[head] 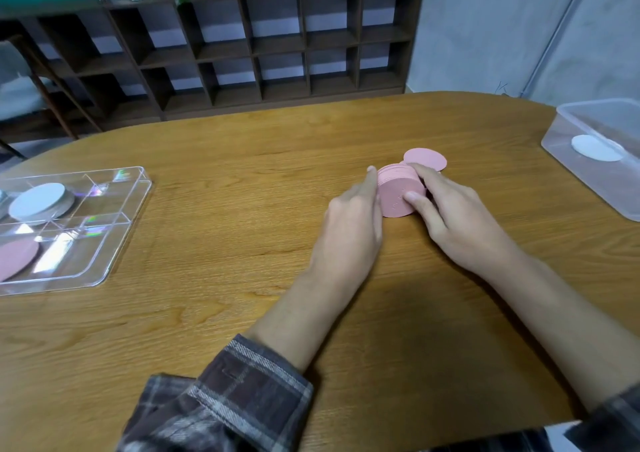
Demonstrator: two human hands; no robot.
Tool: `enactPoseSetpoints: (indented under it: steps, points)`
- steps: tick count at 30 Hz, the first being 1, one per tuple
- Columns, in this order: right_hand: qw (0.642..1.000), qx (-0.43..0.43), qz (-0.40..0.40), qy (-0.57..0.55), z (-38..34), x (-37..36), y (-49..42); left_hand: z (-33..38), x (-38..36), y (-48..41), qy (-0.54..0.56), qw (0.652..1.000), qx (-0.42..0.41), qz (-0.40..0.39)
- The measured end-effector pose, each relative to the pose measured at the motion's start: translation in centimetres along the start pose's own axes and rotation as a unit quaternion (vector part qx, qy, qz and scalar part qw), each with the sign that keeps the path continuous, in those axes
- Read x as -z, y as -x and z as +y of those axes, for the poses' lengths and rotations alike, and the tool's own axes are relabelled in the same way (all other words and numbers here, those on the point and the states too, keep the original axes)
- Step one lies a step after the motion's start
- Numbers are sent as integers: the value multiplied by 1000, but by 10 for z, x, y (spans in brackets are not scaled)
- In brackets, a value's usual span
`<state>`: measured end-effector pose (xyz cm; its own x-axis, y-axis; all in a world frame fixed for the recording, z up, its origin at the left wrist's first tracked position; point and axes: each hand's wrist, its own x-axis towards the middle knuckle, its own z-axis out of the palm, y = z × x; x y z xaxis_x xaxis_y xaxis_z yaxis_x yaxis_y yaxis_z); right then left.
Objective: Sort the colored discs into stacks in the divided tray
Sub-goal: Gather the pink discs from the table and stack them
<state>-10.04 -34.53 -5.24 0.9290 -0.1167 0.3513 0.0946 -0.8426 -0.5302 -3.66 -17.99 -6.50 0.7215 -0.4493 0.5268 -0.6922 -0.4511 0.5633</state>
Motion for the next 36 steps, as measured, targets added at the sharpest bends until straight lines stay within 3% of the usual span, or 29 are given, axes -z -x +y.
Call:
enactPoseSetpoints:
  steps: [9, 20, 28, 36]
  points:
    - [999, -3, 1, -42, 5, 17, 8, 2, 5, 1, 38, 999, -3, 1]
    - [981, -147, 117, -56, 51, 58, 17, -10, -11, -16, -33, 996, -33, -79]
    - [973, -176, 147, -33, 61, 53, 11, -4, -45, -51, -34, 993, -49, -102]
    - [968, -178, 171, -30, 61, 46, 5, -5, -66, -78, -30, 981, -43, -185]
